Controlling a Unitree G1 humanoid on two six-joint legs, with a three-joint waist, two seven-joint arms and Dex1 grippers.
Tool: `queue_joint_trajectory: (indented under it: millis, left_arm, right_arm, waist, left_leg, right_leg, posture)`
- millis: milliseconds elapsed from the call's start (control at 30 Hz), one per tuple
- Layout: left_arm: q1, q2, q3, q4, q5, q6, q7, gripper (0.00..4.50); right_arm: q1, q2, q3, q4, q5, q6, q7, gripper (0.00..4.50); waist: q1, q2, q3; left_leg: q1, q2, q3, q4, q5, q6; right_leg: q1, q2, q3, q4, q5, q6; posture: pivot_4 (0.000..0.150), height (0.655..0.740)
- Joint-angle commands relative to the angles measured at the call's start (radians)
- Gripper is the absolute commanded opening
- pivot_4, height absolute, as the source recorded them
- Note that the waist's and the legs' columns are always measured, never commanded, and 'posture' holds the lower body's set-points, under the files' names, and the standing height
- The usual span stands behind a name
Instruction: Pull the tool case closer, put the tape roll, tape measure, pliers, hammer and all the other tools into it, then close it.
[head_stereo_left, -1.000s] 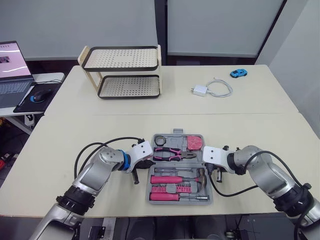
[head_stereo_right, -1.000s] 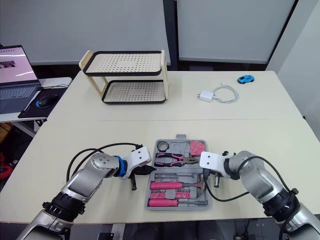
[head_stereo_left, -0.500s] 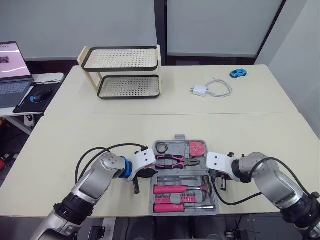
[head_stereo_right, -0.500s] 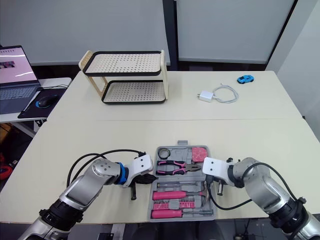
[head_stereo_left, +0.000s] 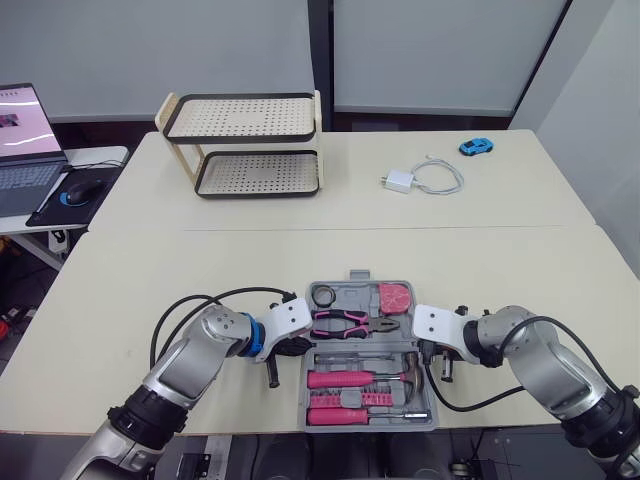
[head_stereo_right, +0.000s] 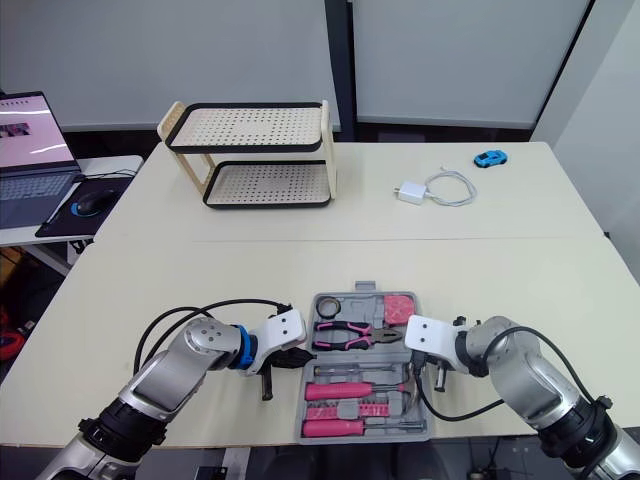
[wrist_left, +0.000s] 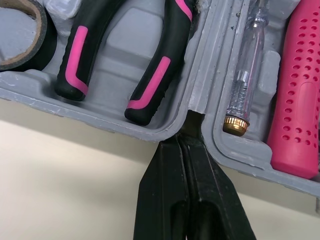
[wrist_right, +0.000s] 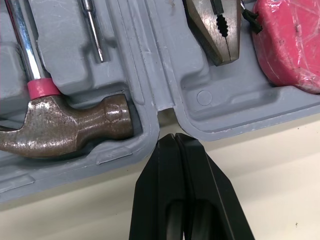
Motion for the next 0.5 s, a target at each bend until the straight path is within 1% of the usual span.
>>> queue_joint_trajectory:
  millis: [33,500]
  left_arm:
    - [0.008,-0.022,-0.054,-0.009,-0.009,-0.02,-0.014,0.0]
    - [0.001,-0.022,-0.051,0.015,0.0,-0.035,-0.007,0.0]
  right_arm:
    - [-0.018,0.029,0.009,-0.045,0.028,-0.038,-0.001,0.05]
    - [-0.014,0.022,-0.001,-0.029,0.033,-0.042,-0.004,0.05]
  waist:
    - [0.0,0.0,0.0]
    - [0.0,0.0,0.0]
  left_leg:
    - [0.0,0.0,0.0,0.0,0.0,0.0]
    - [0.001,0.0,0.0,0.0,0.0,0.0]
  right_leg:
    - [0.0,0.0,0.0,0.0,0.0,0.0]
    - [0.001,0.0,0.0,0.0,0.0,0.0]
  posture:
    - [0.15,0.74]
    - [0.15,0.74]
